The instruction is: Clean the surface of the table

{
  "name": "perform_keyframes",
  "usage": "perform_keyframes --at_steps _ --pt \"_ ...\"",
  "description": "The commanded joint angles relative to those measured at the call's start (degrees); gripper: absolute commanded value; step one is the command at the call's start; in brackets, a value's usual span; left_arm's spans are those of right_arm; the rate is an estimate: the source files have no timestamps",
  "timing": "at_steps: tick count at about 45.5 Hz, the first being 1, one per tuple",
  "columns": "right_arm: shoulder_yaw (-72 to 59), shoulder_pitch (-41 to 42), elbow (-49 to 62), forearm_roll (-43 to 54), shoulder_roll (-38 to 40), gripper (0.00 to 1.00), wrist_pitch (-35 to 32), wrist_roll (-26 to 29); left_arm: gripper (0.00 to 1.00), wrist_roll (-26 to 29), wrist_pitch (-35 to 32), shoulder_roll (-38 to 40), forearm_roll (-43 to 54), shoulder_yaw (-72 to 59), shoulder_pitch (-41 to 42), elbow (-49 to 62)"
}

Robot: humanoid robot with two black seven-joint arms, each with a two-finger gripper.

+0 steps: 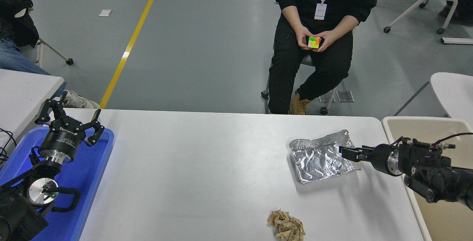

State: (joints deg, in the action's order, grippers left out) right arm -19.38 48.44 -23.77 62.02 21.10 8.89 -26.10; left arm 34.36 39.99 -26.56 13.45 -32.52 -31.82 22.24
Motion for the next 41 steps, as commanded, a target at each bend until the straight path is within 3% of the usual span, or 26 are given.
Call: perform_keyframes --at_steps 1,7,10,24,34,41 --pt "-0.4 -1.24 0.57 -0.06 -0.71 0.8 2.19 0.0 1.0 0.0 0.0 -0.07 0.0 0.0 0.0 0.0" --pt "-0.4 -1.33 0.57 -0.06 -0.97 0.78 2.19 0.0 1.0 0.0 0.0 0.02 0.0 0.0 0.0 0.0" --pt "-0.4 -1.68 0.57 -0.06 -0.97 0.72 2.19 0.0 1.0 0.0 0.0 -0.07 0.0 0.0 0.0 0.0" --pt "-0.49 -2.12 0.65 -0.06 -1.24 0.37 2.28 0.0 1.0 0.0 0.0 0.02 0.0 0.0 0.0 0.0" --pt "-0.57 -2.21 4.08 -0.06 -1.94 0.24 2.28 -0.09 1.0 0.0 0.0 0.02 0.0 0.0 0.0 0.0" --pt "-1.89 -2.12 5.31 -0.06 -1.94 0.04 2.1 -1.15 1.0 0.0 0.0 0.02 0.0 0.0 0.0 0.0"
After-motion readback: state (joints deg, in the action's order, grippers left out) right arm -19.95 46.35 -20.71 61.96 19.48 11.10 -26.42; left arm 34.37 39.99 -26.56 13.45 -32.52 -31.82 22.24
